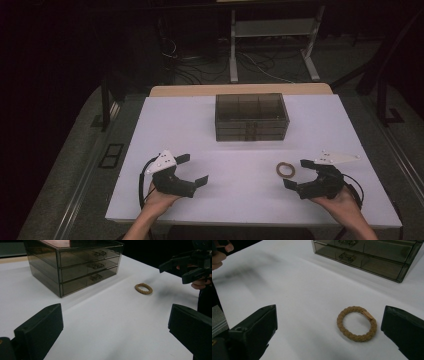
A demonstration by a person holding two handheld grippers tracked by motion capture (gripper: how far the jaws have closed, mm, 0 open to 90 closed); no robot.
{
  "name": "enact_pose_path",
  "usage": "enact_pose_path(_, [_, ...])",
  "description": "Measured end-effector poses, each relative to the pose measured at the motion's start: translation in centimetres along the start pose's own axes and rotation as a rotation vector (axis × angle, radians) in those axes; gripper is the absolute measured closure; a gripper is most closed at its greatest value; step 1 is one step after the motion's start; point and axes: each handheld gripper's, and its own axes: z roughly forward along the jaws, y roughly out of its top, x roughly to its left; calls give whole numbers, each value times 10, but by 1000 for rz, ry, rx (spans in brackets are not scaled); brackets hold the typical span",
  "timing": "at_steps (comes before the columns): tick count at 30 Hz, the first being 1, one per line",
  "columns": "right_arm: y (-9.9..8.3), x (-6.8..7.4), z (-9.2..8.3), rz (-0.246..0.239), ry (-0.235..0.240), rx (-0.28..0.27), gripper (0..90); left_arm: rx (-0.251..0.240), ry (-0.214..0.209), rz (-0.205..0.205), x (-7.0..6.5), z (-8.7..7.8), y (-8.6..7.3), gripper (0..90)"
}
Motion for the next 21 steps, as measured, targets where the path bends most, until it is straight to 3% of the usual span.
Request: enact_pose_path(21, [0,1,1,-6,7,2,0,6,-3,6,0,1,-1,0])
